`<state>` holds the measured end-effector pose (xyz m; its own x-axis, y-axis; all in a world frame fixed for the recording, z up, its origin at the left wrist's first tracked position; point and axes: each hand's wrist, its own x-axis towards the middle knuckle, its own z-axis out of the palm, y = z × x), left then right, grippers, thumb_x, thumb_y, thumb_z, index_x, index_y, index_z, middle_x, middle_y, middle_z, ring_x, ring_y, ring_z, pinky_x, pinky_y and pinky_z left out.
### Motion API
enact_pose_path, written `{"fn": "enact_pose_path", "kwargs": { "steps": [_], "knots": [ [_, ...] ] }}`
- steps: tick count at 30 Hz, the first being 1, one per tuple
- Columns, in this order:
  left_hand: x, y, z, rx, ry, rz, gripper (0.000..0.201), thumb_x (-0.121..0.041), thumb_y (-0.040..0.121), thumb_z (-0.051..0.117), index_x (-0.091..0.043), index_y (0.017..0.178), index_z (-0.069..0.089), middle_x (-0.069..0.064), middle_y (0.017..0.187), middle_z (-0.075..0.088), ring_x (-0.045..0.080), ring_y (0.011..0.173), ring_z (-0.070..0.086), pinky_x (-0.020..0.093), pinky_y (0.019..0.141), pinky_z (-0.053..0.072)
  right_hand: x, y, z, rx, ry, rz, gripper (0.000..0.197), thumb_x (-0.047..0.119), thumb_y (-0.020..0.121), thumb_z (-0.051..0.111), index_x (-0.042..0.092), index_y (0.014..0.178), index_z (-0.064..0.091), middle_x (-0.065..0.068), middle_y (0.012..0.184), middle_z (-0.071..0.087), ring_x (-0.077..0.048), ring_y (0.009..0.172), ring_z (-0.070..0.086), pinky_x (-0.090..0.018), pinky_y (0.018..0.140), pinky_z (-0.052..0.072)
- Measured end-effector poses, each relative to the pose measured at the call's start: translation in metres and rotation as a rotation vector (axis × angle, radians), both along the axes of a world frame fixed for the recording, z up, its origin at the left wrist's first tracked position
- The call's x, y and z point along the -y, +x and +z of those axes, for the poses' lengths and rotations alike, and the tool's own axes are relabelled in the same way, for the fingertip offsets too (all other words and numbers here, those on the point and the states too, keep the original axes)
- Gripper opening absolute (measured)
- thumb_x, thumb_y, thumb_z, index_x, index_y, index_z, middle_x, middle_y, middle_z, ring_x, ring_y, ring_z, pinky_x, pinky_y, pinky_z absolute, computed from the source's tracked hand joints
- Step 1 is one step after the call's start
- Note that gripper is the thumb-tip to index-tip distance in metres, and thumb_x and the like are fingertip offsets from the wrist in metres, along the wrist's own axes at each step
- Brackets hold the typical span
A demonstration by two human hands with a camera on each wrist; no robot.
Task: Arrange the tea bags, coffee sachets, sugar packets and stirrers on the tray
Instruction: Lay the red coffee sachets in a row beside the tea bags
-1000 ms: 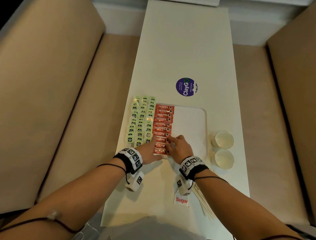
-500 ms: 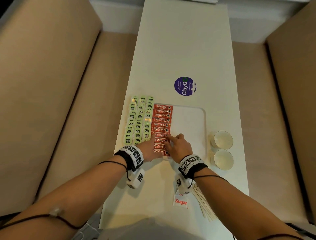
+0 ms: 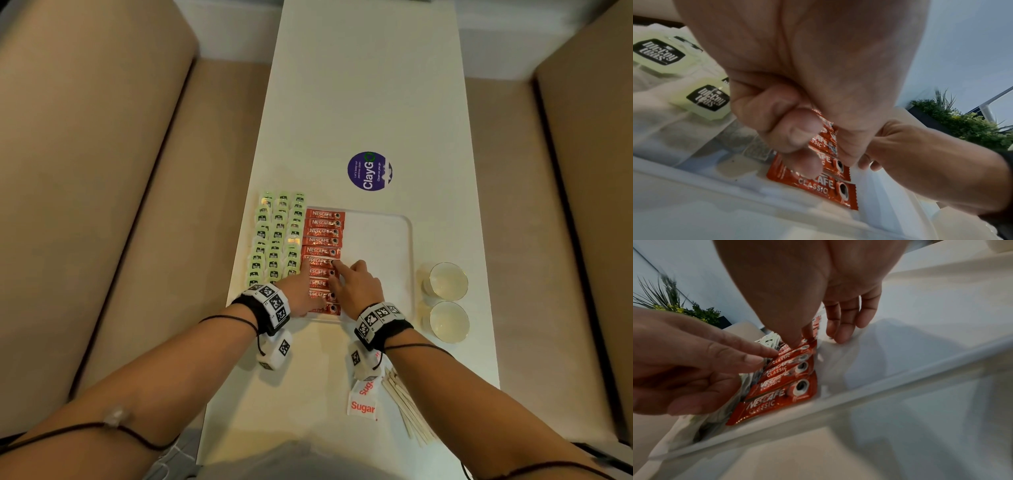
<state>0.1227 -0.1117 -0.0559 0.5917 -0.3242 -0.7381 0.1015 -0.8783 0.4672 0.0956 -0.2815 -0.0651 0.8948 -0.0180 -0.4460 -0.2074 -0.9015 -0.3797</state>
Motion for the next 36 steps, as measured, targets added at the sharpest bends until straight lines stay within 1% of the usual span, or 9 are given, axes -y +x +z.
{"fn": "enact_pose_path", "kwargs": {
  "steps": [3,6,10,12,16,22,28,31,36],
  "knots": [
    [0.001,-0.001,-0.003,-0.021,-0.016,0.003,0.113,-0.04,0.088,0.069,-0.028,0.153,-0.023,0.006,0.095,0.072,0.024,0.069,0.073,0.044,0.064,0.063,0.003,-0.002,-0.001,0.03,0.005,0.001,0.042,0.049,0.105,0.038,0.032,0.142,0.047,-0.006,0.116,0.052,-0.025,0.097,0.061,-0.042,0.094,0.05],
    [0.001,0.001,-0.005,0.012,-0.014,-0.01,0.113,-0.042,0.086,0.069,-0.029,0.153,-0.021,0.004,0.093,0.072,0.022,0.069,0.073,0.045,0.067,0.063,0.003,0.003,-0.005,0.049,0.02,-0.005,0.047,0.054,0.104,0.038,0.036,0.147,0.041,-0.005,0.117,0.053,-0.025,0.098,0.063,-0.043,0.094,0.051],
    [0.005,0.011,0.002,0.042,-0.01,-0.004,0.115,-0.042,0.088,0.068,-0.024,0.153,-0.024,0.005,0.11,0.07,0.021,0.085,0.07,0.039,0.08,0.06,0.001,0.015,-0.005,0.034,0.019,-0.015,0.046,0.054,0.103,0.039,0.037,0.146,0.04,-0.005,0.118,0.052,-0.026,0.097,0.063,-0.045,0.094,0.051],
    [0.006,0.016,0.006,0.054,-0.022,0.009,0.114,-0.037,0.089,0.069,-0.021,0.154,-0.024,0.005,0.114,0.069,0.021,0.089,0.068,0.035,0.081,0.057,0.001,0.019,-0.004,0.018,0.016,-0.013,0.044,0.053,0.103,0.039,0.036,0.144,0.043,-0.005,0.117,0.051,-0.027,0.097,0.063,-0.044,0.095,0.05],
    [0.007,0.021,0.003,0.026,0.0,0.019,0.116,-0.041,0.088,0.069,-0.021,0.155,-0.023,0.005,0.116,0.069,0.022,0.095,0.069,0.039,0.087,0.058,0.003,0.02,-0.005,0.005,0.016,-0.003,0.041,0.054,0.103,0.039,0.037,0.14,0.045,-0.004,0.113,0.05,-0.025,0.094,0.062,-0.044,0.093,0.051],
    [0.009,0.021,-0.002,0.033,-0.048,0.032,0.116,-0.04,0.086,0.071,-0.024,0.154,-0.022,0.003,0.109,0.07,0.017,0.087,0.07,0.037,0.081,0.059,0.009,0.022,-0.005,0.022,0.023,0.008,0.043,0.053,0.104,0.037,0.036,0.142,0.045,-0.005,0.116,0.052,-0.025,0.097,0.061,-0.044,0.092,0.052],
    [0.015,0.038,-0.001,0.02,-0.071,0.074,0.119,-0.041,0.088,0.069,-0.02,0.153,-0.028,0.004,0.118,0.068,0.023,0.097,0.069,0.04,0.088,0.058,0.009,0.039,-0.008,0.005,0.017,-0.014,0.05,0.056,0.104,0.034,0.038,0.15,0.036,-0.006,0.115,0.05,-0.028,0.095,0.062,-0.045,0.094,0.05],
    [0.014,0.046,-0.005,0.01,-0.07,0.099,0.123,-0.048,0.081,0.07,-0.026,0.152,-0.027,0.005,0.124,0.067,0.024,0.101,0.069,0.044,0.092,0.057,0.009,0.043,-0.008,-0.013,0.002,-0.014,0.048,0.055,0.104,0.033,0.038,0.149,0.036,-0.006,0.114,0.048,-0.029,0.095,0.063,-0.044,0.093,0.05],
    [0.013,0.047,-0.011,-0.021,-0.07,0.124,0.126,-0.057,0.065,0.07,-0.036,0.152,-0.02,0.003,0.12,0.068,0.022,0.098,0.069,0.046,0.09,0.058,0.01,0.041,-0.006,-0.012,0.011,-0.023,0.044,0.054,0.105,0.033,0.035,0.143,0.042,-0.006,0.114,0.049,-0.029,0.093,0.063,-0.042,0.092,0.05]
  ]
}}
